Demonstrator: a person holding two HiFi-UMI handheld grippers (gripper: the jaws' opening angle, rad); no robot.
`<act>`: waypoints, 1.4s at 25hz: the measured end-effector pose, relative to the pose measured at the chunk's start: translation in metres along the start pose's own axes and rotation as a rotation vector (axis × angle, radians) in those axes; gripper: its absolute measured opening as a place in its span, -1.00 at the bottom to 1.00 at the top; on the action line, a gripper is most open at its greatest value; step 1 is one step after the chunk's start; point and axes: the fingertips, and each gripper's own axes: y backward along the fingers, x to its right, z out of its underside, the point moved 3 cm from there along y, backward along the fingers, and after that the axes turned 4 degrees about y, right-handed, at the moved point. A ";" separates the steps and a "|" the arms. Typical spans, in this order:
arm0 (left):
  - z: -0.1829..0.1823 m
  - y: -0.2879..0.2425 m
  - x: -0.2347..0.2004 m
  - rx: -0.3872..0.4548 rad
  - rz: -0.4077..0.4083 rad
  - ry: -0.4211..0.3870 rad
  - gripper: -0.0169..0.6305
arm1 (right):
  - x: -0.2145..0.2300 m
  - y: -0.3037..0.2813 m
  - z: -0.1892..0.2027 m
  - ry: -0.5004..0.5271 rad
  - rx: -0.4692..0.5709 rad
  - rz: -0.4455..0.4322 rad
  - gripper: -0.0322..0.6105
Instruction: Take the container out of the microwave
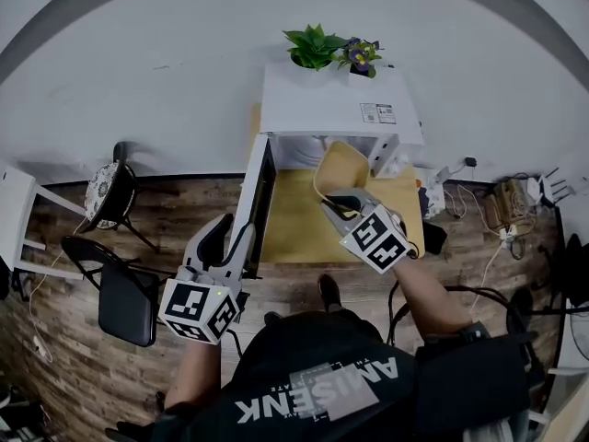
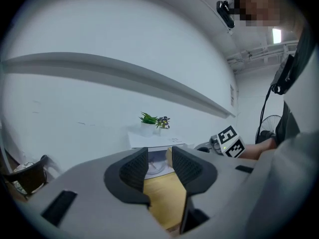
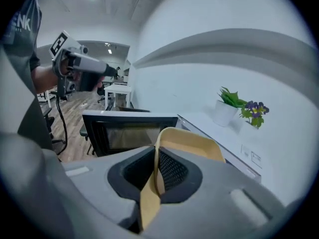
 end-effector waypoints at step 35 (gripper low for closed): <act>-0.049 -0.020 0.003 0.100 -0.013 -0.039 -0.94 | 0.056 0.126 -0.052 -0.089 0.192 0.248 -0.81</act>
